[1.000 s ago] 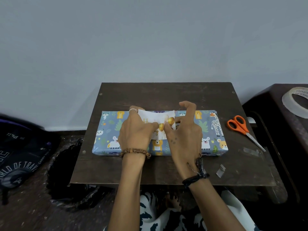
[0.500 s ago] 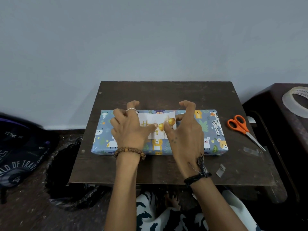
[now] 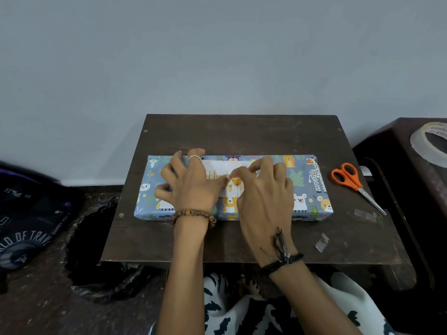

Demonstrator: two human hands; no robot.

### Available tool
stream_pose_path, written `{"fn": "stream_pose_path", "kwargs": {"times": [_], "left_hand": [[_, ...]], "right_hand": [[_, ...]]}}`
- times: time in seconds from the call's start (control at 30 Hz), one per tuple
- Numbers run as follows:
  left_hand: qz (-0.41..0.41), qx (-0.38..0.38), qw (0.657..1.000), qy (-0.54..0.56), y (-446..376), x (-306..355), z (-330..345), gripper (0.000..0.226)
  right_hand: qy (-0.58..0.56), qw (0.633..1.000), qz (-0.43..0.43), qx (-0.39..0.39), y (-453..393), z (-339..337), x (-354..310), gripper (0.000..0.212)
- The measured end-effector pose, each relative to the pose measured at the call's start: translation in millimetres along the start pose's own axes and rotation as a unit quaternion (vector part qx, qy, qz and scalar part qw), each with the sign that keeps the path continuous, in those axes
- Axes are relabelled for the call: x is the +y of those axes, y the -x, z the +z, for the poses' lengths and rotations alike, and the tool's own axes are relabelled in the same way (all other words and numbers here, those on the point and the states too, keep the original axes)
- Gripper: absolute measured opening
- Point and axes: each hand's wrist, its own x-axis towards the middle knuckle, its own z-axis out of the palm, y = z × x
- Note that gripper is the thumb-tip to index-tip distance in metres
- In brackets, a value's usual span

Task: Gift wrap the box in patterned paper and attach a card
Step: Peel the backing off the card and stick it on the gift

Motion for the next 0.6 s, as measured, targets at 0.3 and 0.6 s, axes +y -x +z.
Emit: {"fn": "stream_pose_path", "kwargs": {"times": [0.3,0.6], "left_hand": [[0.003,0.094,0.995,-0.012,15,-4,8,0.066],[-0.112,0.161,0.978,0.069,37,-40,-11,0.091]], "right_hand": [[-0.053,0.999,-0.004,-0.006,12,0,8,0.034],[-0.108,0.955,0.272,-0.039,17,-40,81,0.048]]}}
